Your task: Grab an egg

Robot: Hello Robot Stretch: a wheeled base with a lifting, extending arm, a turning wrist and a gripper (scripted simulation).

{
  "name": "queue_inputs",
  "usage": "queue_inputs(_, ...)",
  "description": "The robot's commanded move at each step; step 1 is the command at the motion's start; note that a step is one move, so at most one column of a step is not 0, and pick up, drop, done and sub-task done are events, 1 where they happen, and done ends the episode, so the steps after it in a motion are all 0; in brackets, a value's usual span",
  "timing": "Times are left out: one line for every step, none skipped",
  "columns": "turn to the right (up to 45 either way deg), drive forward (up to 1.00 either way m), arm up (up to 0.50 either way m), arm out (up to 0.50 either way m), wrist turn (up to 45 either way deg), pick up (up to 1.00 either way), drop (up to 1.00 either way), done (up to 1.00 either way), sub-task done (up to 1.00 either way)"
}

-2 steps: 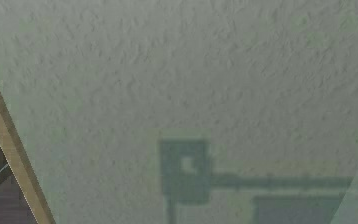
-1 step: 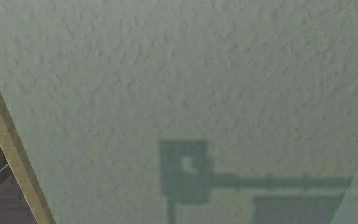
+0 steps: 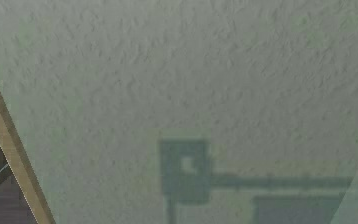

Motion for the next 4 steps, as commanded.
queue_inputs(0.0, 0.00, -0.10, 0.00, 0.0, 0.00, 0.00, 0.00, 0.00)
queue_inputs(0.0, 0.00, 0.00, 0.00, 0.0, 1.00, 0.00, 0.00, 0.00)
queue_inputs(0.0, 0.00, 0.10, 0.00, 0.0, 0.00, 0.00, 0.00, 0.00)
queue_inputs(0.0, 0.00, 0.00, 0.00, 0.0, 0.00, 0.00, 1.00, 0.00)
